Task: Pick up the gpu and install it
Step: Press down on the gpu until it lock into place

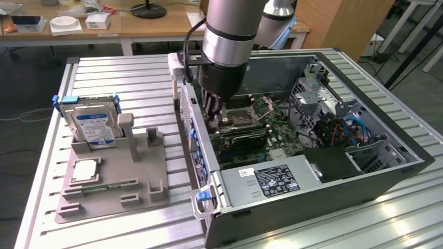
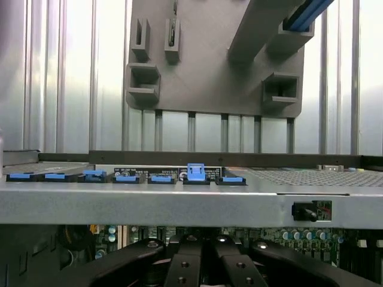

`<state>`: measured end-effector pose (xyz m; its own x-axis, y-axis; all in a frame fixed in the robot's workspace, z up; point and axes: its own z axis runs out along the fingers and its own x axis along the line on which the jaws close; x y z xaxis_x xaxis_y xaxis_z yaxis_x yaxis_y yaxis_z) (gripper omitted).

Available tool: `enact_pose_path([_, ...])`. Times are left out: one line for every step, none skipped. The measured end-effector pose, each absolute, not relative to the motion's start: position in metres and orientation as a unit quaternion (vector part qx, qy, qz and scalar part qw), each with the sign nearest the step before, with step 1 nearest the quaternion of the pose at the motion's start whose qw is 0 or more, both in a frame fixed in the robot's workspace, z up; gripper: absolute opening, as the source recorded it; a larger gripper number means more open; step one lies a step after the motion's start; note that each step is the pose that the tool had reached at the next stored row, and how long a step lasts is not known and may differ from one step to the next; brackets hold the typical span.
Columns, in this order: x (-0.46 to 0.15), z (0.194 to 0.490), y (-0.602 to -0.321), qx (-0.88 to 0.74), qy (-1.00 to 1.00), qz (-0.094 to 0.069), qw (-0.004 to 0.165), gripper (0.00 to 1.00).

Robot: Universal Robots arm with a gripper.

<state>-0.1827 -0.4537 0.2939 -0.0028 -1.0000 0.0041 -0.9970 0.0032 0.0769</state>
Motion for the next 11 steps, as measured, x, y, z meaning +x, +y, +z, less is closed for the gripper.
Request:
enact_pose_path([-0.183,0.294,-0.454,0.706,-0.708,-0.026,0.029,0.11])
enact_pose_path([-0.182,0.294,-0.454,0.706,-0.707,-0.026,0.029,0.11])
enact_pose_path([-0.18,0.294,-0.454,0.706,-0.707,-0.026,0.029,0.11])
enact_pose_path([-0.179,0.294,-0.454,0.706,-0.707,-0.026,0.029,0.11])
enact_pose_path([-0.177,0.293,-0.454,0.706,-0.707,-0.026,0.029,0.11])
enact_pose_path([-0.175,0.293,-0.454,0.706,-0.707,-0.026,0.029,0.11])
enact_pose_path([-0.172,0.292,-0.453,0.706,-0.707,-0.025,0.028,0.11])
enact_pose_path([-0.169,0.292,-0.453,0.706,-0.707,-0.025,0.028,0.11])
enact_pose_path([-0.166,0.291,-0.453,0.706,-0.707,-0.025,0.028,0.11])
enact_pose_path([-0.163,0.291,-0.453,0.706,-0.707,-0.025,0.028,0.11])
enact_pose_path([-0.159,0.29,-0.453,0.706,-0.707,-0.025,0.027,0.11])
